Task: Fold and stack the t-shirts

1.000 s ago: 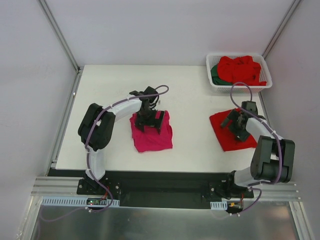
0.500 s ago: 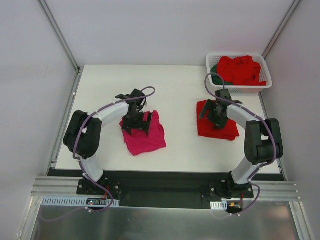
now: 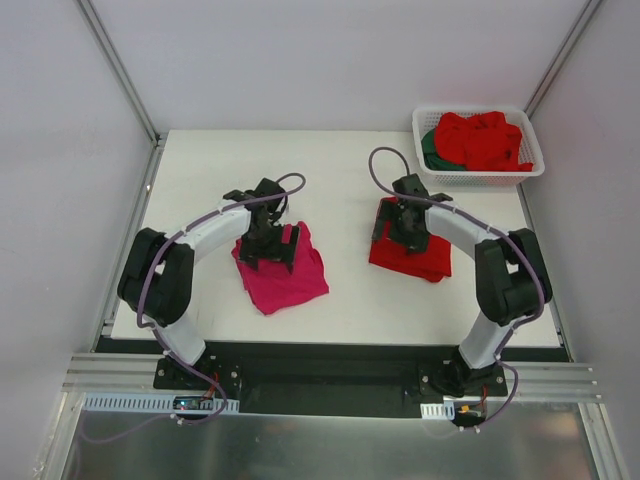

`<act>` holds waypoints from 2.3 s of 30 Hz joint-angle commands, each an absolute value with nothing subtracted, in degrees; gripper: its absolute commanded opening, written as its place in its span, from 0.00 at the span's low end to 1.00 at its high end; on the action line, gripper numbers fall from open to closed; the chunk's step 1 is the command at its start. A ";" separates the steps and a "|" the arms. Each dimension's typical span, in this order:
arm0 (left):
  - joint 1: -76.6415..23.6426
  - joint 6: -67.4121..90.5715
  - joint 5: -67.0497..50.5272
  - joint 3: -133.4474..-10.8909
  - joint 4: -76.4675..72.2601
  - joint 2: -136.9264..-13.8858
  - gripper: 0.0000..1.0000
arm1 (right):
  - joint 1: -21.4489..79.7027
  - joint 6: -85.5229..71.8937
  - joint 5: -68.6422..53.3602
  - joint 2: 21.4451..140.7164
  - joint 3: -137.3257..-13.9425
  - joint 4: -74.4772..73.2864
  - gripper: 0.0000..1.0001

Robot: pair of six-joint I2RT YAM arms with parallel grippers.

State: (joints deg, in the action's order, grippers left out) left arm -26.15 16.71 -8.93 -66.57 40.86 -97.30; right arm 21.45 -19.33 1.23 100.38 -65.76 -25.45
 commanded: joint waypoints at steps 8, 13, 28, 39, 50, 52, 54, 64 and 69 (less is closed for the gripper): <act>-27.94 15.47 -12.48 -71.98 42.01 -98.17 0.99 | 19.08 -9.32 23.55 90.53 -64.43 -32.18 0.96; -28.65 15.21 -12.66 -71.89 42.01 -98.53 0.99 | 17.93 -7.56 22.59 92.80 -61.17 -25.41 0.96; -29.97 15.38 -12.75 -71.89 41.92 -100.10 0.99 | 18.02 -5.19 16.18 97.29 -61.00 -13.46 0.96; -30.15 17.49 -6.53 -72.60 43.41 -106.96 0.99 | 18.28 -5.71 8.53 103.27 -63.01 -13.61 0.96; -25.14 16.09 1.23 -71.90 47.55 -107.05 0.99 | 18.46 -6.50 -1.65 102.64 -67.84 -12.83 0.96; -24.00 15.56 1.49 -71.54 47.90 -106.44 0.99 | 18.89 -7.20 -3.33 104.23 -69.42 -12.57 0.96; -22.33 15.38 1.84 -70.75 47.99 -105.74 0.99 | 20.03 -7.47 -4.21 106.86 -72.14 -12.83 0.96; -16.53 14.33 2.90 -66.45 47.99 -99.85 0.99 | 25.30 -7.82 -2.82 116.62 -81.47 -16.34 0.96; -14.77 14.33 3.08 -64.78 47.81 -97.83 0.99 | 28.73 -7.65 -1.32 119.53 -85.42 -19.24 0.96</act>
State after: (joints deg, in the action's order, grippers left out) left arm -15.90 15.42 1.10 -66.04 46.13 -101.45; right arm 25.67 -6.55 -0.97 116.40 -82.37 -14.98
